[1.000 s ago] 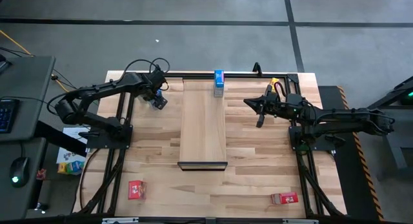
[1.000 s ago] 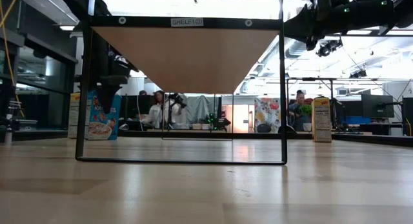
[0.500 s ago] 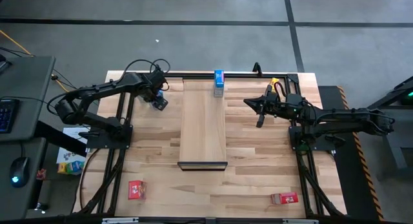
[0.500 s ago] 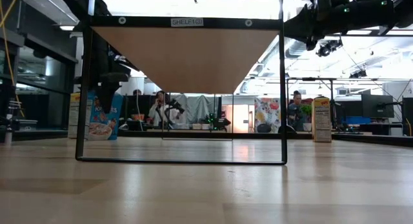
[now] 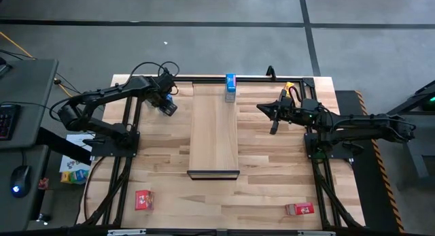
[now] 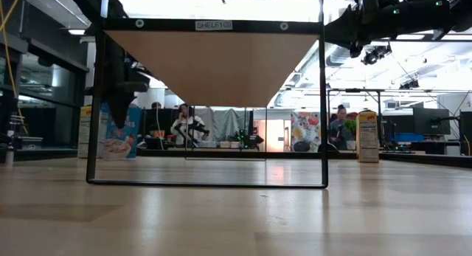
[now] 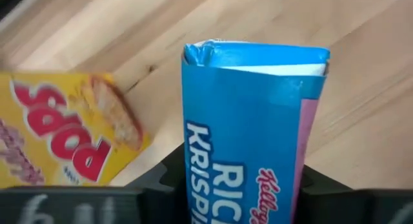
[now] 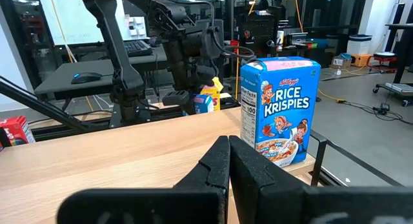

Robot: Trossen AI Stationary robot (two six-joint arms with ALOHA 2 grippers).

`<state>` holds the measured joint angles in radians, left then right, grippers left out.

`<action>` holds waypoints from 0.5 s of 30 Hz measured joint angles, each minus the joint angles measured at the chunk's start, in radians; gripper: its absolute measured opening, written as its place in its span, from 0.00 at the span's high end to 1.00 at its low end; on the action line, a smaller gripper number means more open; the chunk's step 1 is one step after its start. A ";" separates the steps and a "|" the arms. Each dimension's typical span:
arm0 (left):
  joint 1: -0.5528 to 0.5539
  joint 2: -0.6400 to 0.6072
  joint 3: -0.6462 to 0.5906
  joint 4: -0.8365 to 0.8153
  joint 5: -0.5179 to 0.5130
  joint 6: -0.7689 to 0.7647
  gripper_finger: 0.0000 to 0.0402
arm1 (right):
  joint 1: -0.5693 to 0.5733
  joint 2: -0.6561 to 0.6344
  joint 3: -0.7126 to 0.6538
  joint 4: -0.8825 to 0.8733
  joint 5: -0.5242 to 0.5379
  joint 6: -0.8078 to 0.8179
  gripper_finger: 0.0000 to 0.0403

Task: Stack cereal on shelf
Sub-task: Put the blue cereal box on the shelf

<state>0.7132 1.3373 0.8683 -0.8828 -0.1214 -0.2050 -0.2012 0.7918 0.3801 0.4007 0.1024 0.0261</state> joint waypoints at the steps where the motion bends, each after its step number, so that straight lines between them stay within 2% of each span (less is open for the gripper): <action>1: 0.000 0.000 0.012 0.003 0.013 0.002 0.72 | 0.000 0.000 0.000 0.000 0.000 0.000 1.00; 5: -0.003 0.000 0.057 0.004 0.035 0.016 0.75 | 0.000 0.000 0.000 0.000 0.000 0.000 1.00; 15: -0.059 0.000 0.167 -0.058 0.035 0.019 0.75 | 0.000 0.000 0.000 0.000 0.000 0.000 1.00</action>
<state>0.6538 1.3369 1.0355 -0.9404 -0.0868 -0.1860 -0.2012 0.7918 0.3801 0.4004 0.1026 0.0260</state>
